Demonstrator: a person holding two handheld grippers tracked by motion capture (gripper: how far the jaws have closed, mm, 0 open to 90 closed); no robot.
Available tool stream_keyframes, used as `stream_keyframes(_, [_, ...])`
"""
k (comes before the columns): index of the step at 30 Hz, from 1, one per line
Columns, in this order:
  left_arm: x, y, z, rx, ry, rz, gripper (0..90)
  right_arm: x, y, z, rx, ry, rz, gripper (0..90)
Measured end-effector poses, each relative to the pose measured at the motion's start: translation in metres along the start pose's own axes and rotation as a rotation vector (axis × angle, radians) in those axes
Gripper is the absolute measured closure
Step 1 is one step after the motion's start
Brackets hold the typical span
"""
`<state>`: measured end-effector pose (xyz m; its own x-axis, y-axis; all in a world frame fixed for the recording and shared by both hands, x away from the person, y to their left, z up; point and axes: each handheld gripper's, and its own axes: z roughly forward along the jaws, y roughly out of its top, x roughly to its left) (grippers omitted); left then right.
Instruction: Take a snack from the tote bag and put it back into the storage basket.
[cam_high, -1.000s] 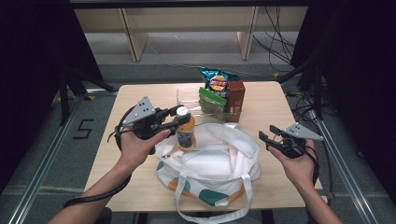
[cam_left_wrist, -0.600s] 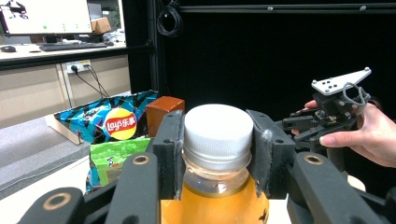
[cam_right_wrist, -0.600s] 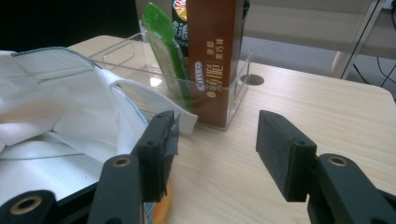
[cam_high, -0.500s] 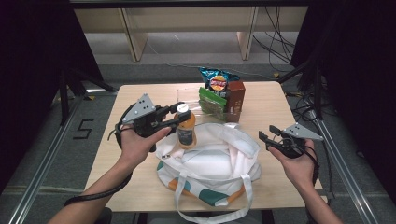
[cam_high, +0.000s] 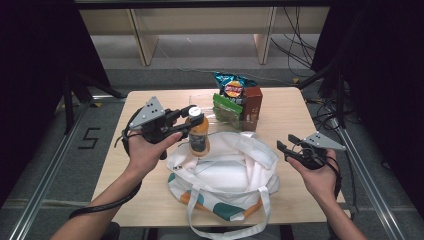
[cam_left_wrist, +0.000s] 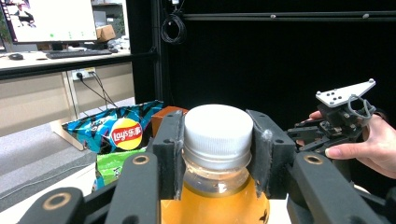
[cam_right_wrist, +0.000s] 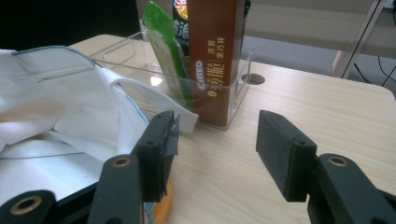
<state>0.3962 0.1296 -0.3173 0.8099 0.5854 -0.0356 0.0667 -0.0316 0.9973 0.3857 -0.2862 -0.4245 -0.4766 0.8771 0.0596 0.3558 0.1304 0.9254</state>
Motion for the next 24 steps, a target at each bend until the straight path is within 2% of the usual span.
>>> stream_keyframes(6, [0.001, 0.002, 0.001, -0.004, 0.003, 0.005, 58.5, 0.0, 0.0, 0.001, -0.005, 0.011, 0.001, 47.9])
stream_keyframes(10, [0.002, 0.004, 0.002, -0.003, 0.005, 0.006, 58.5, -0.001, -0.001, 0.001, -0.01, -0.005, -0.018, 47.9])
stream_keyframes(14, [0.001, 0.007, 0.003, -0.009, 0.004, 0.011, 58.5, 0.0, -0.001, 0.001, -0.011, -0.004, -0.008, 47.9])
stream_keyframes(15, [0.002, 0.009, 0.003, -0.01, 0.004, 0.014, 58.5, -0.002, -0.001, 0.002, -0.026, -0.01, -0.023, 47.9])
stream_keyframes(24, [0.002, 0.015, 0.004, -0.017, 0.005, 0.019, 58.5, -0.002, -0.001, 0.002, -0.021, -0.007, -0.012, 47.9])
